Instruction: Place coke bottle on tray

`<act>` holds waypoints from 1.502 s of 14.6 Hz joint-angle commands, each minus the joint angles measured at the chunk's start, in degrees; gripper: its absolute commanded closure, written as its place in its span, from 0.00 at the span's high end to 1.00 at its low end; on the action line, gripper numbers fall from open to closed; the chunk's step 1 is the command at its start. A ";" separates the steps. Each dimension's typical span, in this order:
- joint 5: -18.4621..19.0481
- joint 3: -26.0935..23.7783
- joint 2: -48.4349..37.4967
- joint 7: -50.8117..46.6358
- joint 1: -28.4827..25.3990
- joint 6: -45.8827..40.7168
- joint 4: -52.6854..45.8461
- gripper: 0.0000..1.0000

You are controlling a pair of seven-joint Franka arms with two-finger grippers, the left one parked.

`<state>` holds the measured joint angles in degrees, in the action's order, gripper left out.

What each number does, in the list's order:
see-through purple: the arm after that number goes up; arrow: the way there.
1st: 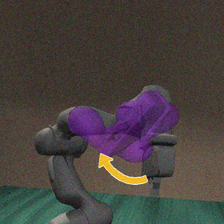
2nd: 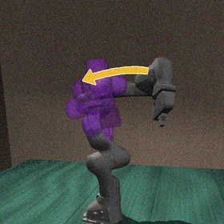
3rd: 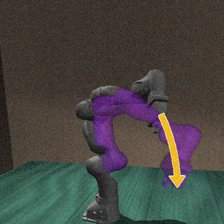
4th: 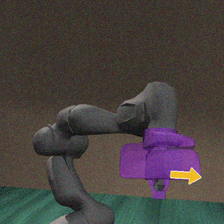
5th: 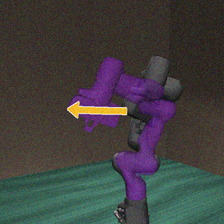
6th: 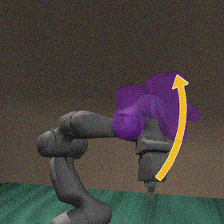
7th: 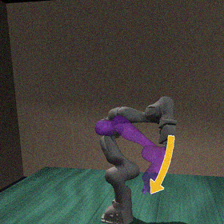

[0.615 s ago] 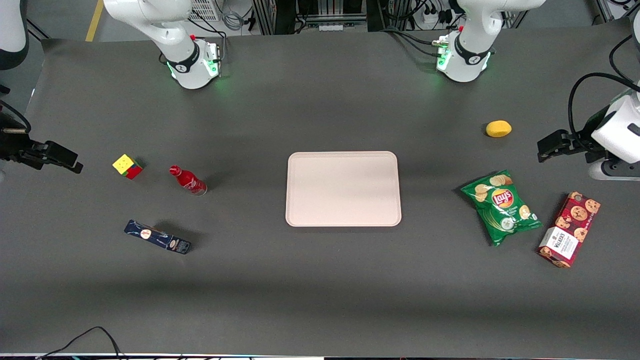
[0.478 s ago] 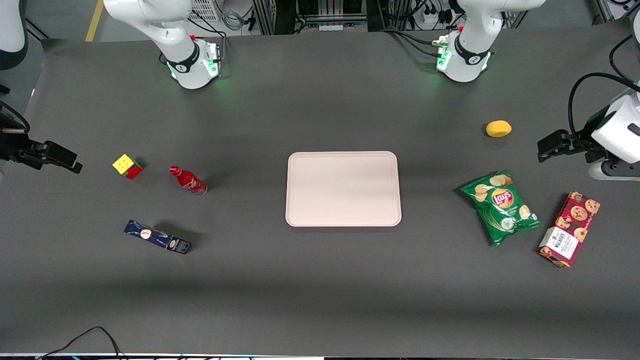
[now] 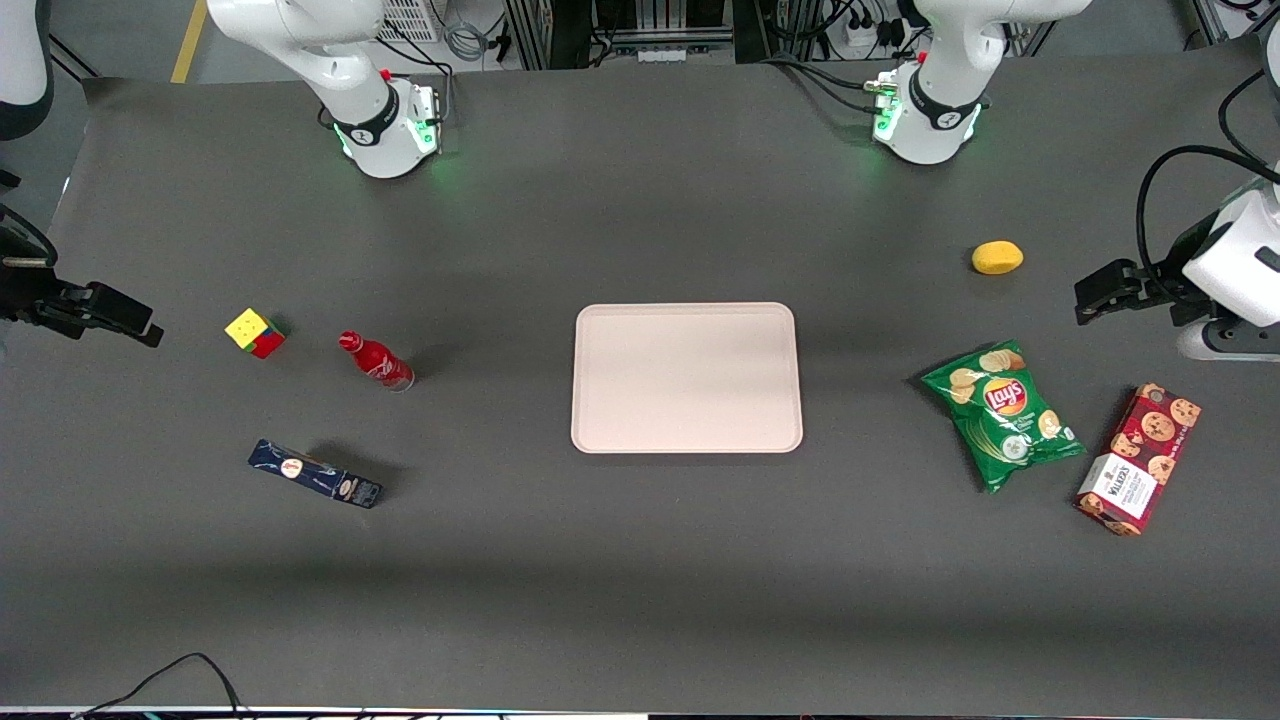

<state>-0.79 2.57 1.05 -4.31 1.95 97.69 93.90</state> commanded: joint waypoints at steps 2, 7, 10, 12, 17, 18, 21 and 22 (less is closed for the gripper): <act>-1.06 0.16 -0.43 0.10 -0.62 -1.01 0.58 1.00; -1.06 -0.11 -1.48 0.18 -7.38 -5.06 1.55 1.00; -1.06 0.24 -1.49 -0.78 -12.13 -5.06 2.25 1.00; -1.06 0.16 -1.66 -0.61 -12.32 -4.71 4.00 1.00; -0.44 -0.28 -7.19 0.45 -12.41 9.94 19.63 1.00; -0.44 -0.28 -7.46 1.14 -12.32 12.15 21.83 1.00; -0.79 -0.28 -7.46 1.77 -11.79 19.08 27.63 1.00; -0.88 -0.28 -7.90 1.77 -11.70 22.68 30.96 1.00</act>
<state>-1.15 2.00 -3.87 -4.06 -9.95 112.55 116.13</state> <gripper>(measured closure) 0.000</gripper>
